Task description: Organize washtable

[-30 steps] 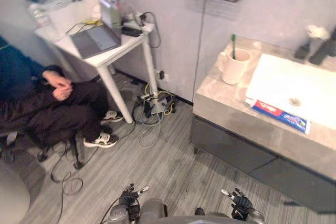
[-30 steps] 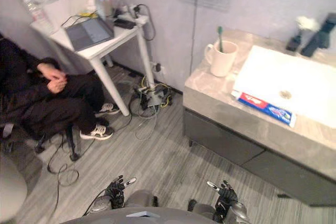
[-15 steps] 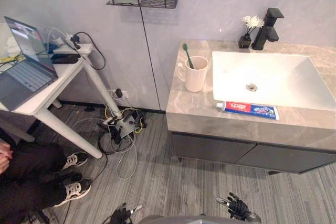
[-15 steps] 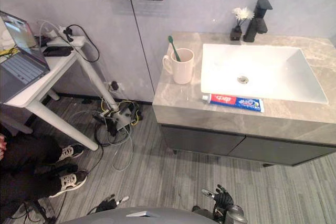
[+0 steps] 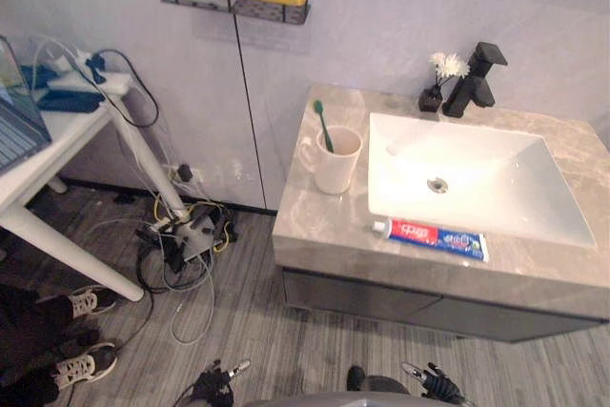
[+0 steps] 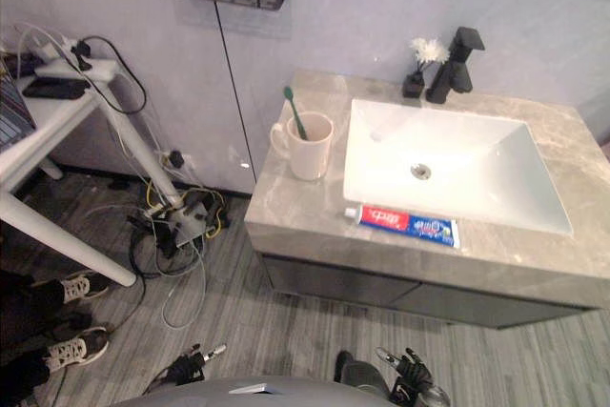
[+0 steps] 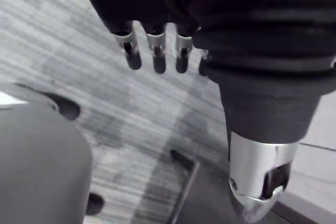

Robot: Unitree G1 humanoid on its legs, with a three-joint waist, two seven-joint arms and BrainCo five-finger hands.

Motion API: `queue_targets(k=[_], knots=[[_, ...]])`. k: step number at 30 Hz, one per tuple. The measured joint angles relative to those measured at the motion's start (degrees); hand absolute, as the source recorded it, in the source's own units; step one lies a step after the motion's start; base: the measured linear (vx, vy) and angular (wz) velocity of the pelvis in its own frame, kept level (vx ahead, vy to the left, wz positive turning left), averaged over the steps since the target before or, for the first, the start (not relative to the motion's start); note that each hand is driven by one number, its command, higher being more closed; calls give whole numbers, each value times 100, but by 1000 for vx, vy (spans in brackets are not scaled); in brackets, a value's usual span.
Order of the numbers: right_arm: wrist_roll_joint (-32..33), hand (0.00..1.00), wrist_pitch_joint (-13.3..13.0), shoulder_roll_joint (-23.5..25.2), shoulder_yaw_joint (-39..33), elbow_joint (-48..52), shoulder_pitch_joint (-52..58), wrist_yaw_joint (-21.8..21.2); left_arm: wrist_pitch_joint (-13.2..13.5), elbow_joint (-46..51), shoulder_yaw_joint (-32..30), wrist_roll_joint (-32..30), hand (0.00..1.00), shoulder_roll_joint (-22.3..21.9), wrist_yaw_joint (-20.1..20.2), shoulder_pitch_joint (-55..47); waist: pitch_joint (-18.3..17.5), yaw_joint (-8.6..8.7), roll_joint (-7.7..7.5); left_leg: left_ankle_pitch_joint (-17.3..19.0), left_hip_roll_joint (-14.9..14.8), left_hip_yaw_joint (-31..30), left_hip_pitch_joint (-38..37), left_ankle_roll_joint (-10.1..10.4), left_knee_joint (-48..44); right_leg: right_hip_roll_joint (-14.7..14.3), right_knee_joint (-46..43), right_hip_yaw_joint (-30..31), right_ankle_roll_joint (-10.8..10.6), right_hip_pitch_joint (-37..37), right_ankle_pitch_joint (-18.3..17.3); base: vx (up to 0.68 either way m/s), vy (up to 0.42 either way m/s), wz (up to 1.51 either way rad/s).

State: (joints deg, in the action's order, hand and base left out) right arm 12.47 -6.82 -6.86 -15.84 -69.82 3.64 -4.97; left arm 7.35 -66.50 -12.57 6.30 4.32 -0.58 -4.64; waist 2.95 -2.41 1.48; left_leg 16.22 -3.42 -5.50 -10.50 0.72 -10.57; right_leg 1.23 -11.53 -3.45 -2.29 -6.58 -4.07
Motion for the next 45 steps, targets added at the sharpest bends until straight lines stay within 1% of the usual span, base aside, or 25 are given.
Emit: queue_targets(k=[2, 6, 9, 10, 12, 13, 14, 15, 16, 17, 18, 19, 20, 21, 24, 30, 33, 36, 37, 39, 40, 41, 43, 44, 45], knots=[[-88, 0, -4, -104, 69, -4, -1, -1, 3, -84, -106, 0, 0, -127, 5, 22, -52, 14, 87, -87, -74, -153, -9, 148, -18, -63, 199, -104, 57, 175, 37, 97, -114, 20], [-84, 0, -9, -140, 268, -3, -14, 0, 14, -75, -108, 5, 0, -231, 9, 50, -76, 18, 119, -142, -106, -195, 27, 237, -123, -98, 402, -203, 73, 371, 46, 29, -52, 11], [-179, 0, -24, -117, 585, -1, -46, 6, 26, 31, -97, 9, 0, -188, -9, 57, -51, 16, 12, -142, -2, -292, 347, 238, -842, -75, 506, -250, 93, 514, 64, -34, -34, 16], [-298, 0, -29, -117, 735, -2, -90, 12, 28, 156, -89, 8, 0, -185, -13, 67, 30, -5, -52, -142, 41, -287, 568, 238, -1378, -62, 514, -257, 97, 569, 66, -77, -24, 9], [-301, 0, -29, -135, 919, -1, -126, 18, 30, 182, -37, 8, 0, -170, -18, 150, 124, -60, -20, -149, 45, -244, 848, 249, -1997, -72, 513, -240, 111, 639, 65, -68, -3, -1], [-312, 0, -28, -133, 960, -2, -131, 26, 29, 143, -23, 5, 0, -127, -22, 182, 149, -105, -35, -233, 85, -194, 920, 380, -2222, -50, 518, -189, 130, 676, 59, -55, -2, -10], [-355, 0, -18, -109, 960, -5, -133, 33, 28, 135, 71, 2, 0, -115, -24, 209, 175, -123, -173, -293, 152, -178, 996, 393, -2295, 55, 540, -157, 144, 679, 51, -79, -21, -5], [-369, 0, -16, -93, 964, 8, -194, 40, 32, 139, 172, 0, 0, -119, -16, 204, 162, -102, -195, 65, 176, -145, 993, 258, -2100, 115, 612, -95, 137, 688, 61, -145, 2, 0], [-418, 0, -9, -124, 946, -14, -208, 51, 35, 149, 224, 2, 0, -179, -2, 210, 204, -67, -123, 378, 202, -137, 1011, 259, -1520, 159, 718, -50, 152, 668, 109, -222, 53, -10], [-428, 0, -10, -129, 931, -32, -245, 48, 37, 149, 225, 1, 0, -193, -1, 204, 230, -71, -45, 340, 205, -182, 1016, 269, -1009, 172, 723, 16, 101, 611, 143, -296, 131, -33], [-465, 0, -10, -167, 927, -21, -286, 41, 22, 139, 225, 9, 0, -204, 6, 195, 213, -73, 138, -73, 126, -182, 1033, 209, -419, 100, 646, 103, 16, 490, 156, -219, 164, -58], [-487, 0, 3, -167, 921, -20, -306, 43, 12, 129, 158, 48, 0, -196, -2, 189, 219, -112, 141, -96, 148, -12, 988, 105, -396, 116, 591, 256, -38, 465, 152, -102, 166, -61], [-526, 0, -1, -153, 891, -17, -272, 43, 10, 128, 168, 14, 0, -184, 8, 164, 145, -103, 200, -101, 201, 76, 943, 79, -335, 130, 626, 335, -114, 474, 198, 32, 187, -60], [-652, 0, 1, -136, 825, -16, -272, 43, 1, 125, 176, -52, 0, -127, 29, 99, 110, -53, 120, -131, 268, 243, 859, 27, -203, 209, 618, 439, -147, 444, 219, 63, 152, -41], [-694, 0, 11, -78, 672, -20, -260, 48, -9, 123, 190, -124, 0, -31, 55, 34, 60, -36, 60, -251, 377, 384, 642, -65, 94, 302, 625, 546, -176, 446, 203, 85, 113, -28], [-687, 0, 69, -34, 394, -47, -217, 50, -21, 113, 350, -122, 0, 23, 58, 39, -3, 14, 80, -280, 422, 358, 395, -63, 199, 327, 775, 515, -201, 622, 194, 132, 37, -5], [-687, 0, 84, -32, 269, -52, -155, 53, -11, 46, 353, -111, 0, -17, 58, 44, -140, 23, 96, -280, 423, 273, 373, -63, 207, 333, 943, 380, -208, 756, 199, 110, -14, 15], [-672, 0, 82, -7, 138, -53, -93, 69, 20, 2, 293, 262, 0, -20, 9, 48, -176, 14, 76, -280, 419, 133, 342, -63, 215, 344, 1142, 242, -241, 933, 223, 67, -23, 22], [-655, 0, 78, -2, 97, -53, -73, 77, 22, 45, 209, 540, 0, -22, -29, 61, -187, 16, 64, -280, 419, 83, 343, -63, 219, 347, 1221, 196, -256, 990, 238, 33, -24, 18], [-564, 0, 68, 36, 32, -50, -19, 128, 25, 385, -14, 1138, 0, -59, -185, -17, -226, 5, 37, -280, 415, 15, 370, -63, 237, 348, 1308, 113, -260, 1027, 261, 15, -20, 21], [-510, 0, 65, 49, 21, -45, 9, 173, 54, 962, -164, 1494, 0, -128, -373, -113, -235, -41, 21, -280, 409, -22, 394, -63, 244, 344, 1325, 85, -257, 1021, 268, -13, -11, 15], [-470, 0, 61, 61, 29, -42, 45, 236, 120, 1824, -326, 1731, 0, -238, -543, -257, -248, -106, 3, -281, 405, -41, 424, -63, 260, 340, 1346, 77, -255, 998, 282, -22, -10, 9], [-464, 0, 45, 67, 60, -28, 77, 287, 273, 2977, -481, 1880, 0, -328, -751, -417, -275, -174, -15, -283, 399, -51, 474, -63, 291, 333, 1413, 77, -245, 974, 325, -32, -6, 2], [-465, 0, 24, 72, 107, -10, 89, 328, 482, 3904, -757, 1889, 0, -391, -979, -462, -304, -191, -31, -310, 402, -55, 528, -65, 306, 333, 1468, 77, -243, 952, 384, 0, 0, 0], [-463, 0, -5, 71, 139, -8, 90, 343, 546, 4211, -882, 1831, 0, -393, -1121, -446, -303, -196, -30, -322, 406, -54, 528, -62, 315, 337, 1481, 77, -242, 951, 395, 0, 0, 0]])
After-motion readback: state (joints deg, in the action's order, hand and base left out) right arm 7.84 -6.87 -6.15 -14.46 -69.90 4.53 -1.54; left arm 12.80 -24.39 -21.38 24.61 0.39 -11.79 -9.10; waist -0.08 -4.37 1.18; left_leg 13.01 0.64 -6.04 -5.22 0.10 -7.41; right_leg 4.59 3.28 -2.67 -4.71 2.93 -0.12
